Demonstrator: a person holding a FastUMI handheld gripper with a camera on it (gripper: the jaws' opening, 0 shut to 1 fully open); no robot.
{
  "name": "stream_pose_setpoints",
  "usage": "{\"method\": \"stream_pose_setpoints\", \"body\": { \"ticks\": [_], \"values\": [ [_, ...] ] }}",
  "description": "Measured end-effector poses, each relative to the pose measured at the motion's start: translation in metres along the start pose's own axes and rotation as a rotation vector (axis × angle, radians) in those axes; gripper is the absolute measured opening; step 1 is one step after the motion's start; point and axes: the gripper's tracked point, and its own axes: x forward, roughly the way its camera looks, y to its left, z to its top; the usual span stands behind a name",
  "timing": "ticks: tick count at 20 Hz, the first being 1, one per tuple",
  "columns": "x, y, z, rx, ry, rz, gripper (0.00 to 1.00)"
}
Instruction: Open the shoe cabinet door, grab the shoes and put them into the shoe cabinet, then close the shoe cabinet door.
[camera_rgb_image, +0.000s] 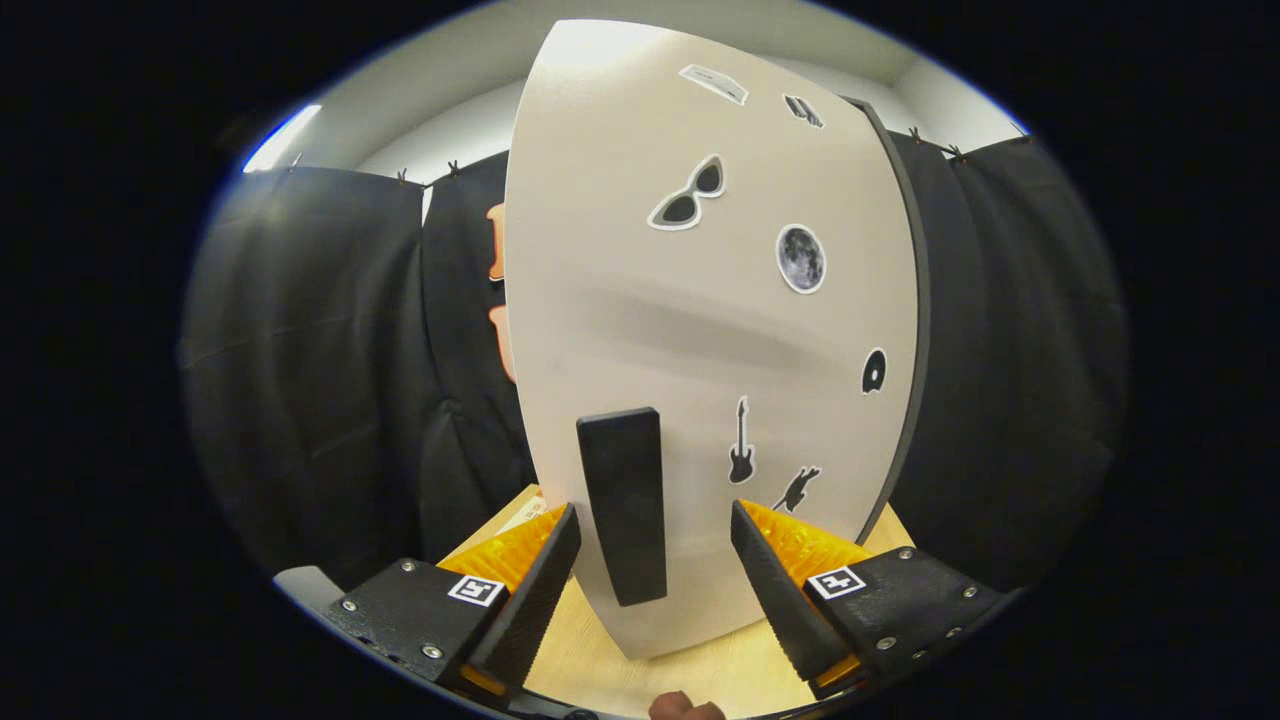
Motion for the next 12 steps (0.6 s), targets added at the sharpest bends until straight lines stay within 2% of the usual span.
{"method": "stream_pose_setpoints", "body": {
  "ticks": [8,12],
  "values": [
    [0.033,0.013,0.01,-0.053,-0.022,-0.102,0.94],
    [0.049,0.014,0.011,-0.046,-0.023,-0.105,0.93]
  ]
}}
